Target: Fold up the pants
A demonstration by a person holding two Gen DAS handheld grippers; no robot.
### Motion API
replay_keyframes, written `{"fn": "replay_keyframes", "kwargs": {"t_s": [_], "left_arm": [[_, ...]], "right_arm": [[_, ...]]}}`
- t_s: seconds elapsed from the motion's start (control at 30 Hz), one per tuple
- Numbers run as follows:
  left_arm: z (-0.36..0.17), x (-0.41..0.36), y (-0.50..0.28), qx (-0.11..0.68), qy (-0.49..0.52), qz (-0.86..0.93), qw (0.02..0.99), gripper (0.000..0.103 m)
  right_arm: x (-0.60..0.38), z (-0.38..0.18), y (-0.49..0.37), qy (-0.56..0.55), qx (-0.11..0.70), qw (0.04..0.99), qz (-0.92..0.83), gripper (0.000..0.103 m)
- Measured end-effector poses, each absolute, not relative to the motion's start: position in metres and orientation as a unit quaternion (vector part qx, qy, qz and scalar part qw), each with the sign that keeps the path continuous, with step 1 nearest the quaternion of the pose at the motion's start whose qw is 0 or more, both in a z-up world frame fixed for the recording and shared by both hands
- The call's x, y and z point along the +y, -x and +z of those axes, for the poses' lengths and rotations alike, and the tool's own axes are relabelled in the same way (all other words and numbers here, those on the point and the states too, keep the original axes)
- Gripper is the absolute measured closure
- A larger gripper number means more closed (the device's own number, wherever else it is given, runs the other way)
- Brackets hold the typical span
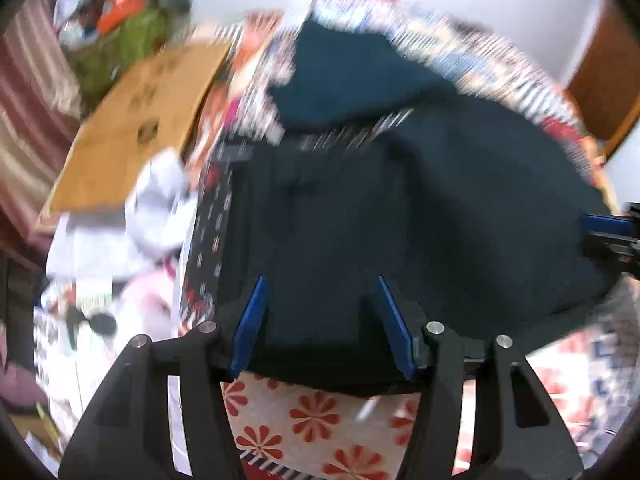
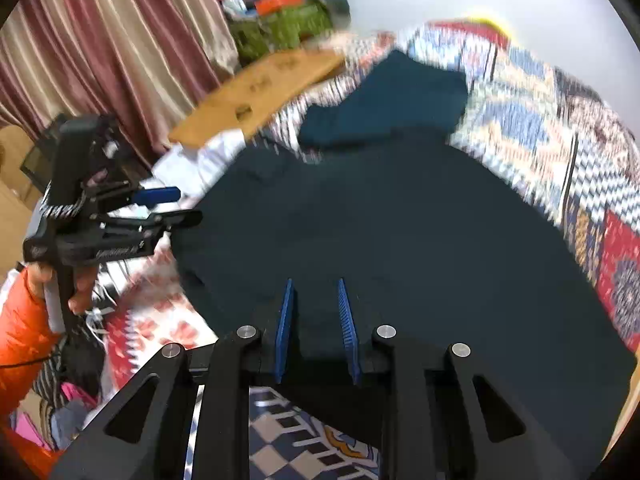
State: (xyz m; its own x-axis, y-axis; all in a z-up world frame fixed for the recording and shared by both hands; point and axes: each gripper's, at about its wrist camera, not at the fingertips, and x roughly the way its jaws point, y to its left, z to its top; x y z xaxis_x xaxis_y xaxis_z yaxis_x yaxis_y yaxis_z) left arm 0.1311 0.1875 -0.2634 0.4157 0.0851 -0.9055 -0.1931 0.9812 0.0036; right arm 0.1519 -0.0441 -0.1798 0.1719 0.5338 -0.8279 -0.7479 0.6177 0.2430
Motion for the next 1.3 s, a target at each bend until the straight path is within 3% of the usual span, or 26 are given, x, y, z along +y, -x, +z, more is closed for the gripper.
{"fn": "replay_keyframes", "kwargs": {"t_s": [0.1, 0.2, 0.3, 0.47, 0.63, 0.8, 1.3], "left_arm": [[-0.299, 0.2, -0.122, 0.557, 0.048, 0.109, 0.822, 0.042], [-0.304, 0.211, -0.104, 0.538, 0.053, 0.13, 0.831, 0.028], [-0.299, 0.225, -0.095, 0.537, 0.086, 0.126, 0.83, 0.029], [-0.267, 0.217, -0.095, 0.519, 0.04, 0.141, 0.842, 0.029], [-0.224, 0.198, -0.118, 0.479, 0.031, 0.111, 0.87, 0.029], [-0.203, 0.157, -0.155, 0.47, 0.025, 0.05, 0.881, 0.028], [-0.228, -0.038, -0.222, 0.499, -0.146, -0.119, 0.846, 0.028]], "right_arm": [[-0.054, -0.184, -0.14, 0.115, 0.46, 0.771, 0.425, 0.082], [-0.061, -0.18, -0.131, 0.128, 0.454, 0.773, 0.424, 0.082], [-0.073, -0.176, -0.128, 0.119, 0.458, 0.774, 0.421, 0.082], [-0.11, -0.165, -0.133, 0.101, 0.452, 0.808, 0.364, 0.082], [-0.161, -0.156, -0.137, 0.056, 0.445, 0.841, 0.303, 0.068], [-0.236, -0.151, -0.136, -0.021, 0.443, 0.866, 0.231, 0.053], [-0.375, -0.21, -0.112, -0.204, 0.481, 0.849, 0.07, 0.05]]}}
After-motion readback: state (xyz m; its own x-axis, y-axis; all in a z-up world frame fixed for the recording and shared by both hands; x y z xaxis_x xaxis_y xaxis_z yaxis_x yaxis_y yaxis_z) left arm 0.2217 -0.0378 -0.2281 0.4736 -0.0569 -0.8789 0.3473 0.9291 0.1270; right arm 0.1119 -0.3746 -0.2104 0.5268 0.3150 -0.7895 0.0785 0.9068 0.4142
